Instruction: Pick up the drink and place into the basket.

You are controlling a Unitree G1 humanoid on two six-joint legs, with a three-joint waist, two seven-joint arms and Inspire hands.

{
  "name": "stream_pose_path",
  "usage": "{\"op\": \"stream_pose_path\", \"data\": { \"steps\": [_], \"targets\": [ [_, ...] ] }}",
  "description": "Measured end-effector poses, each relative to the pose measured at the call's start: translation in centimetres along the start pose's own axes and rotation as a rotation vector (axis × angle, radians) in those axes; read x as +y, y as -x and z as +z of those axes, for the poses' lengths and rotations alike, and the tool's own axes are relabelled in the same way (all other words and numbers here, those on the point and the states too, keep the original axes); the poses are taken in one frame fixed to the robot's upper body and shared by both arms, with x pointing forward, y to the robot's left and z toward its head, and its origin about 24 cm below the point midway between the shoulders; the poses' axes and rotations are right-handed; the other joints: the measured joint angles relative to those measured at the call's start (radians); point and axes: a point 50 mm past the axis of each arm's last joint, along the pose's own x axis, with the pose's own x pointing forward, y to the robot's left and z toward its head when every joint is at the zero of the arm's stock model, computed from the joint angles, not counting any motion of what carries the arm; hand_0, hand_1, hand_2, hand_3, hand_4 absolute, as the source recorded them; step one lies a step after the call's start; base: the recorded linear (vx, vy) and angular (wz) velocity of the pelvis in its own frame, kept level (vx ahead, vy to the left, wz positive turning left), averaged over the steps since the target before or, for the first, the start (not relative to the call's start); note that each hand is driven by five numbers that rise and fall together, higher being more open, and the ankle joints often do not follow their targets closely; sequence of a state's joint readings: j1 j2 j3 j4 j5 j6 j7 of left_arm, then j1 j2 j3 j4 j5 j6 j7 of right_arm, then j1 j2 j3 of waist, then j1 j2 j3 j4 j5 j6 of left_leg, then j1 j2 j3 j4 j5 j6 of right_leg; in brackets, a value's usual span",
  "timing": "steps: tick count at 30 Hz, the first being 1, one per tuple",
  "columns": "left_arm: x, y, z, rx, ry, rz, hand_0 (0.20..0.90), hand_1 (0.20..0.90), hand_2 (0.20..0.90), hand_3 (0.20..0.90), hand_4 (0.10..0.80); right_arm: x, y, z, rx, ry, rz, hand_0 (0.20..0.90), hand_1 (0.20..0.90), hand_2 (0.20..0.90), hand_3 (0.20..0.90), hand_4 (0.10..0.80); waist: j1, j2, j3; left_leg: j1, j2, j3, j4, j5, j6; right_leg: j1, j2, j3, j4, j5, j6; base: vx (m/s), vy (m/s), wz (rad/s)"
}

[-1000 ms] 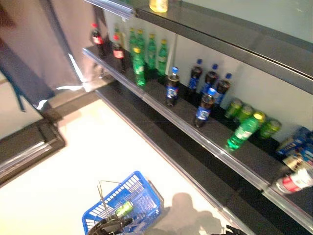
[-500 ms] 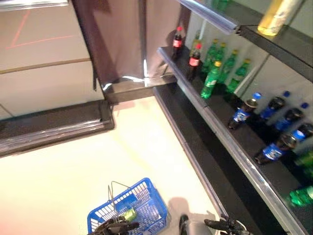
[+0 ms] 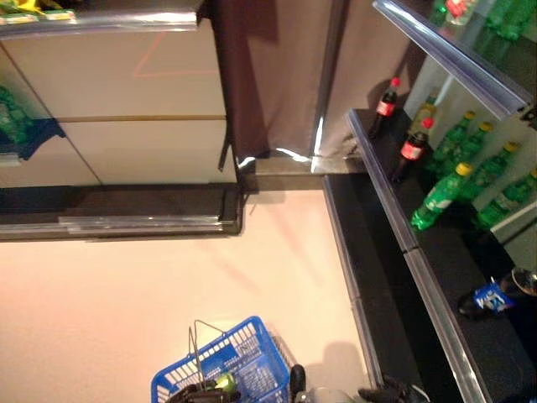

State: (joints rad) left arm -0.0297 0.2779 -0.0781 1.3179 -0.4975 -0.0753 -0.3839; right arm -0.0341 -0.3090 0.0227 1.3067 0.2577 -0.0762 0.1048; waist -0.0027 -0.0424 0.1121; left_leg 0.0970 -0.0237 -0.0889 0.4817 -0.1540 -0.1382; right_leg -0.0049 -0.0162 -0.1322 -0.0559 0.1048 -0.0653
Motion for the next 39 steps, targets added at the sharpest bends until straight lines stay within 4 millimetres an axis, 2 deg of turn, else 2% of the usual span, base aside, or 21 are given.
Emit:
{"op": "stream_pose_path", "data": {
  "steps": [1, 3, 5, 6, 7, 9, 10, 12, 13, 14, 16, 19, 20, 27, 29, 32, 34, 35, 36, 38, 39],
  "targets": [
    [-0.3, -0.2, 0.5, -0.019, 0.001, -0.01, 0.3, 0.3, 0.3, 0.2, 0.1, -0.1, 0.0, 0.1, -0.002, -0.002, -0.002, 0.9, 0.9, 0.9, 0.9, 0.8, 0.007, 0.001, -0.002, -0.04, 0.008, 0.006, 0.066, 0.006, -0.022, 0.011, -0.005, -0.007, -0.009, -0.001, -0.009, 0.102, -0.02, 0.36],
    [-1.2, -0.7, 2.0, -0.066, -0.012, -0.042, 0.3, 0.3, 0.3, 0.2, 0.1, -0.2, 0.0, 0.1, -0.002, -0.007, -0.008, 0.9, 0.9, 0.9, 0.9, 0.8, 0.0, 0.007, 0.006, -0.123, 0.04, 0.086, 0.062, 0.007, -0.012, 0.026, -0.019, -0.048, -0.032, -0.007, -0.009, 0.154, 0.036, 0.55],
    [-2.0, -1.0, 2.7, -0.097, -0.017, -0.069, 0.3, 0.3, 0.3, 0.2, 0.1, -0.2, -0.1, 0.2, 0.009, -0.005, -0.011, 0.9, 0.9, 0.9, 0.9, 0.8, 0.003, 0.017, 0.031, -0.13, 0.048, 0.139, -0.141, 0.02, 0.009, 0.045, -0.028, -0.049, -0.035, -0.023, 0.004, 0.306, 0.106, 0.16],
    [-2.2, -1.0, 2.6, -0.095, -0.016, -0.077, 0.3, 0.3, 0.3, 0.2, 0.1, -0.3, 0.0, 0.1, 0.014, -0.005, -0.013, 0.9, 0.9, 0.9, 0.9, 0.8, 0.0, 0.024, 0.035, -0.128, 0.049, 0.149, -0.262, 0.043, 0.039, 0.053, -0.029, -0.048, -0.036, -0.029, 0.012, 0.287, 0.092, -0.07],
    [-2.3, -1.0, 2.6, -0.094, -0.015, -0.085, 0.3, 0.3, 0.3, 0.2, 0.1, -0.3, 0.0, 0.1, 0.016, -0.004, -0.014, 0.9, 0.9, 0.9, 0.9, 0.8, 0.002, 0.029, 0.04, -0.129, 0.052, 0.167, -0.357, 0.063, 0.052, 0.058, -0.029, -0.04, -0.036, -0.033, 0.016, 0.331, 0.092, -0.18],
    [-2.6, -1.1, 2.6, -0.098, -0.012, -0.094, 0.3, 0.3, 0.3, 0.2, 0.1, -0.4, 0.0, 0.0, 0.026, -0.005, -0.022, 0.9, 0.9, 0.9, 0.9, 0.8, 0.002, 0.046, 0.061, -0.144, 0.064, 0.201, -0.472, 0.129, 0.029, 0.078, -0.029, -0.021, -0.036, -0.044, 0.032, 0.319, 0.088, -0.24],
    [-3.0, -1.3, 2.8, -0.107, -0.017, -0.11, 0.3, 0.3, 0.3, 0.2, 0.1, -0.9, 0.1, -0.7, 0.045, -0.004, -0.036, 0.9, 0.9, 0.9, 0.9, 0.8, 0.001, 0.068, 0.064, -0.168, 0.085, 0.22, -0.467, 0.148, 0.012, 0.094, -0.021, -0.017, -0.036, -0.055, 0.049, 0.278, 0.097, -0.27],
    [-3.1, -1.2, 2.0, -0.091, 0.0, -0.107, 0.3, 0.3, 0.3, 0.2, 0.1, -1.5, 0.5, -2.1, 0.081, 0.008, -0.054, 0.9, 0.9, 0.9, 0.9, 0.8, 0.016, 0.101, 0.054, -0.173, 0.095, 0.251, -0.438, 0.184, 0.039, 0.101, 0.011, 0.055, -0.003, -0.088, 0.096, 0.308, 0.111, -0.47],
    [-2.7, -1.1, 2.0, -0.091, -0.002, -0.099, 0.3, 0.3, 0.3, 0.2, 0.1, -1.4, 0.6, -2.7, 0.095, 0.011, -0.048, 0.9, 0.9, 0.9, 0.9, 0.8, 0.018, 0.096, 0.054, -0.16, 0.087, 0.256, -0.445, 0.19, 0.044, 0.1, 0.028, 0.062, 0.041, -0.122, 0.092, 0.317, 0.11, -0.41],
    [-2.4, -1.0, 1.9, -0.089, -0.004, -0.093, 0.3, 0.3, 0.3, 0.2, 0.1, -1.3, 0.7, -3.2, 0.108, 0.013, -0.045, 0.9, 0.9, 0.9, 0.9, 0.8, 0.017, 0.074, 0.05, -0.148, 0.07, 0.248, -0.453, 0.214, 0.041, 0.123, 0.029, 0.069, 0.023, -0.141, 0.059, 0.351, 0.115, -0.15],
    [-2.2, -0.9, 1.5, -0.08, 0.004, -0.084, 0.3, 0.3, 0.3, 0.2, 0.1, -1.6, 1.0, -4.3, 0.152, 0.011, -0.056, 0.9, 0.9, 0.9, 0.9, 0.8, 0.016, 0.057, 0.06, -0.12, 0.04, 0.241, -0.458, 0.215, 0.082, 0.159, 0.0, 0.085, -0.019, -0.135, 0.073, 0.456, 0.145, -0.02],
    [-1.5, -0.6, 1.6, -0.093, 0.031, -0.06, 0.3, 0.3, 0.3, 0.2, 0.1, -1.5, 1.1, -4.6, 0.166, 0.019, -0.055, 0.9, 0.9, 0.9, 0.9, 0.8, 0.039, 0.037, 0.073, -0.1, 0.031, 0.244, -0.442, 0.184, 0.142, 0.176, -0.009, 0.095, -0.029, -0.143, 0.084, 0.325, 0.111, -0.15],
    [-1.1, -0.5, 1.7, -0.089, 0.029, -0.048, 0.3, 0.3, 0.3, 0.2, 0.1, -1.4, 1.0, -4.3, 0.155, 0.027, -0.049, 0.9, 0.9, 0.9, 0.9, 0.8, 0.054, 0.023, 0.074, -0.085, 0.026, 0.245, -0.447, 0.173, 0.151, 0.185, -0.013, 0.111, -0.029, -0.153, 0.084, 0.397, 0.145, -0.23],
    [0.5, 0.2, 1.2, -0.057, 0.021, -0.004, 0.3, 0.3, 0.3, 0.2, 0.1, -0.5, 0.5, -2.5, 0.072, 0.04, -0.012, 0.9, 0.9, 0.9, 0.9, 0.8, 0.068, -0.014, 0.062, -0.012, 0.004, 0.244, -0.522, 0.162, 0.168, 0.175, -0.018, 0.116, 0.067, -0.204, 0.115, 0.243, 0.118, -0.08],
    [0.8, 0.3, 1.3, -0.05, 0.02, 0.006, 0.3, 0.3, 0.3, 0.2, 0.1, 0.0, 0.2, -1.5, 0.041, 0.04, 0.003, 0.9, 0.9, 0.9, 0.9, 0.8, 0.065, -0.002, 0.061, -0.01, 0.034, 0.249, -0.542, 0.175, 0.176, 0.09, -0.003, 0.114, 0.219, -0.224, 0.146, 0.138, 0.132, -0.06],
    [1.5, 0.6, 1.4, -0.038, 0.0, 0.024, 0.3, 0.3, 0.3, 0.2, 0.1, 1.0, 0.1, -1.2, 0.028, 0.033, 0.031, 0.9, 0.9, 0.9, 0.9, 0.8, 0.057, -0.006, 0.06, 0.008, 0.043, 0.253, -0.56, 0.172, 0.186, -0.013, 0.005, 0.112, 0.428, -0.222, 0.158, 0.103, 0.09, -0.07],
    [1.9, 0.7, 1.3, -0.016, -0.024, 0.043, 0.3, 0.3, 0.3, 0.2, 0.1, 1.4, 0.1, -1.5, 0.039, 0.029, 0.043, 0.9, 0.9, 0.9, 0.9, 0.8, 0.054, -0.001, 0.064, 0.032, 0.043, 0.272, -0.565, 0.163, 0.205, -0.097, -0.01, 0.107, 0.608, -0.204, 0.204, 0.123, 0.04, -0.16],
    [2.0, 0.8, 1.2, -0.009, -0.031, 0.045, 0.3, 0.3, 0.3, 0.2, 0.1, 1.5, 0.1, -1.7, 0.044, 0.028, 0.044, 0.9, 0.9, 0.9, 0.9, 0.8, 0.05, -0.004, 0.062, 0.038, 0.035, 0.277, -0.565, 0.159, 0.215, -0.124, -0.039, 0.082, 0.665, -0.215, 0.205, 0.187, -0.015, -0.11],
    [2.0, 0.8, 1.1, -0.003, -0.04, 0.043, 0.3, 0.3, 0.3, 0.2, 0.1, 1.4, 0.2, -2.3, 0.056, 0.027, 0.042, 0.9, 0.9, 0.9, 0.9, 0.8, 0.05, -0.003, 0.061, 0.048, 0.028, 0.279, -0.565, 0.148, 0.228, -0.14, -0.068, 0.066, 0.669, -0.217, 0.209, 0.251, -0.087, -0.05],
    [1.8, 0.8, 0.9, 0.005, -0.044, 0.038, 0.3, 0.3, 0.3, 0.2, 0.1, 0.8, 0.5, -2.9, 0.064, 0.006, 0.024, 0.9, 0.9, 0.9, 0.9, 0.8, 0.035, -0.005, 0.059, 0.05, 0.008, 0.278, -0.566, 0.138, 0.224, -0.145, -0.132, 0.027, 0.548, -0.217, 0.214, 0.268, -0.119, -0.09],
    [1.8, 0.8, 0.7, 0.009, -0.045, 0.038, 0.3, 0.3, 0.3, 0.2, 0.1, 0.7, 0.5, -3.0, 0.066, 0.003, 0.021, 0.9, 0.9, 0.9, 0.9, 0.8, 0.02, -0.005, 0.059, 0.049, 0.0, 0.276, -0.566, 0.135, 0.227, -0.145, -0.139, 0.027, 0.457, -0.212, 0.214, 0.242, -0.093, -0.02]
  ]
}}
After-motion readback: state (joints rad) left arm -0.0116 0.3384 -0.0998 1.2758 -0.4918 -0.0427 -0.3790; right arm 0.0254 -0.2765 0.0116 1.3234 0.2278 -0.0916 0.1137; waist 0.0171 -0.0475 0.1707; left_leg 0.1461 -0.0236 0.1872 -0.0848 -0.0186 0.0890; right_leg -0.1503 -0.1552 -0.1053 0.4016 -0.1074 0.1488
